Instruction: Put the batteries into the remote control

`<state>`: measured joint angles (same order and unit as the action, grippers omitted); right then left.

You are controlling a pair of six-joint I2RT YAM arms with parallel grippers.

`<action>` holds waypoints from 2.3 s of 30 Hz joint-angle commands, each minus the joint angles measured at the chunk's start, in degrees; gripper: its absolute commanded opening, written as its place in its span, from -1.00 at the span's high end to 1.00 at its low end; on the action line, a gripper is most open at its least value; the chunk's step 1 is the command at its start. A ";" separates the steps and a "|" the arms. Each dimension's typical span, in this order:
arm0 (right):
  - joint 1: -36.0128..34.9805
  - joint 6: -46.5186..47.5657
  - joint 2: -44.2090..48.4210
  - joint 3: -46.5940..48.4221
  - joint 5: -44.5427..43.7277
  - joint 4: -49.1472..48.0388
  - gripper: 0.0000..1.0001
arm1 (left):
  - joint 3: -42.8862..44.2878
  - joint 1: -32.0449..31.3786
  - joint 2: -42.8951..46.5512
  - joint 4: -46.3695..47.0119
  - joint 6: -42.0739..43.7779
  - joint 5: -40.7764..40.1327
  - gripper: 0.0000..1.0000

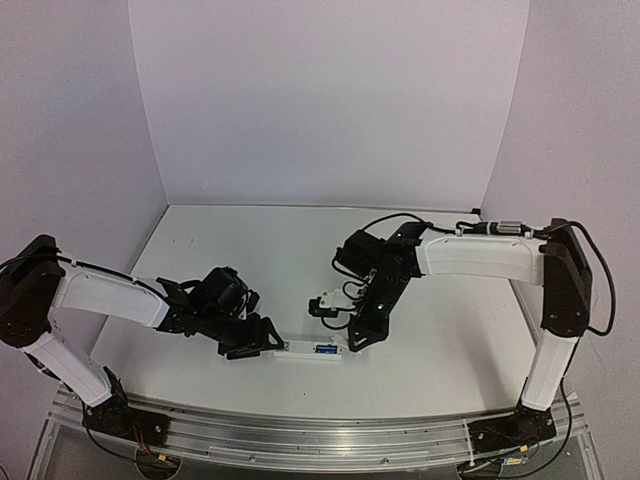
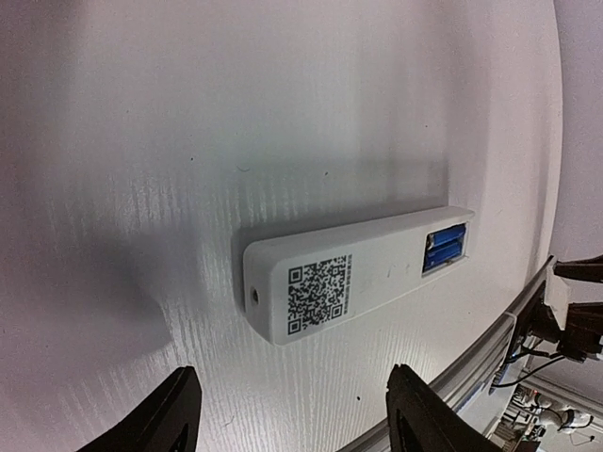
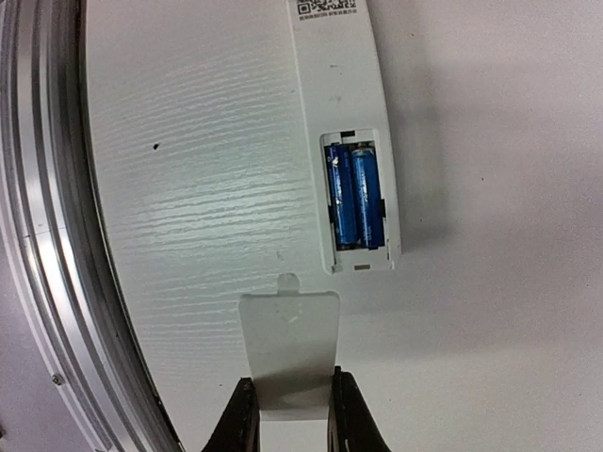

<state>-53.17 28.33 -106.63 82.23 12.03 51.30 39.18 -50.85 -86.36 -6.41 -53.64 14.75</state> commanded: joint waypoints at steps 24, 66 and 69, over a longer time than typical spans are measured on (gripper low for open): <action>-4.71 8.70 -16.50 13.23 -15.48 3.13 0.87 | -1.84 -0.05 -5.62 11.96 -5.05 -0.91 0.05; -7.88 5.61 -22.53 20.78 -22.52 9.80 0.88 | -1.08 -0.04 -7.88 11.46 -4.99 -0.29 0.27; -8.12 4.98 -22.51 20.84 -23.33 10.17 0.88 | -1.08 -0.04 -7.88 11.43 -4.98 -0.21 0.27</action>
<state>-60.73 34.70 -127.52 101.91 -9.07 58.64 37.08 -50.85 -93.03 5.40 -58.84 14.05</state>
